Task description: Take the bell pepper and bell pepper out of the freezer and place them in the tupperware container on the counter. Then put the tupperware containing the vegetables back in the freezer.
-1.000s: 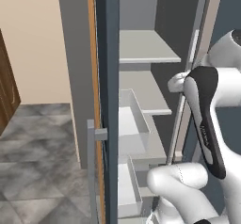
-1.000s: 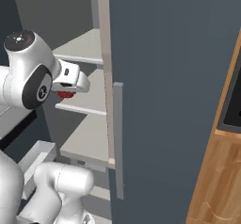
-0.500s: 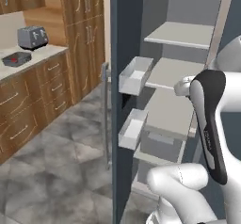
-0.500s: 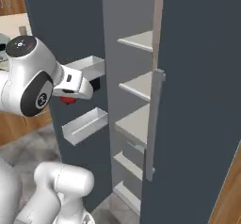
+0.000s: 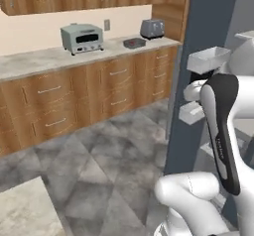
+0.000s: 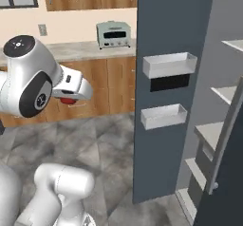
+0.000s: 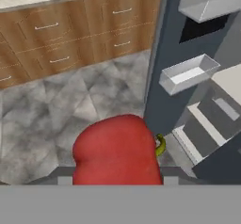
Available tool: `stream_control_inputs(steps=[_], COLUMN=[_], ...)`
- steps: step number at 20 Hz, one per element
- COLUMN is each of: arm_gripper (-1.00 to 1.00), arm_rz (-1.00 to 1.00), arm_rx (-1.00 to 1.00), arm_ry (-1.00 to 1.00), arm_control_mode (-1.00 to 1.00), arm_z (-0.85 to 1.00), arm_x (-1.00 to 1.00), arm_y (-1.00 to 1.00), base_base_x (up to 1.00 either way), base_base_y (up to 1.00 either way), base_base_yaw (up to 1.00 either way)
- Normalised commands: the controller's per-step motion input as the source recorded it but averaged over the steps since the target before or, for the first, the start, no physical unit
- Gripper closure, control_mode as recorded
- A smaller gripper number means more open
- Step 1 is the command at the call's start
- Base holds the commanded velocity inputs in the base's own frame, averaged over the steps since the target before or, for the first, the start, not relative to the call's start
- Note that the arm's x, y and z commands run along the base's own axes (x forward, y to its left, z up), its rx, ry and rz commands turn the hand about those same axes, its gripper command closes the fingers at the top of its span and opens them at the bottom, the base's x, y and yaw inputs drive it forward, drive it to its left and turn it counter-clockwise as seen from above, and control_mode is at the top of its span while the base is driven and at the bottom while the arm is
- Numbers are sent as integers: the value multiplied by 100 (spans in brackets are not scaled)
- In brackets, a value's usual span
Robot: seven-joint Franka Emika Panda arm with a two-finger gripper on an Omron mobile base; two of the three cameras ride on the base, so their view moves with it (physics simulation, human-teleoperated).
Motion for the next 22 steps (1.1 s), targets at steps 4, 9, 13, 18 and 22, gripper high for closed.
stream_control_inputs(steps=[4,9,13,18,22], arm_gripper=[100,100,100,100,100], arm_rz=[0,0,0,0,0], arm_rx=[0,0,0,0,0], arm_ry=[0,0,0,0,0], arm_control_mode=[100,100,100,100,100], arm_z=[0,0,0,0,0], arm_x=[0,0,0,0,0], arm_y=[0,0,0,0,0], base_base_x=[45,100,100,100,100], base_base_y=[38,22,6,0,0], base_base_yaw=[50,2,0,-11,-29])
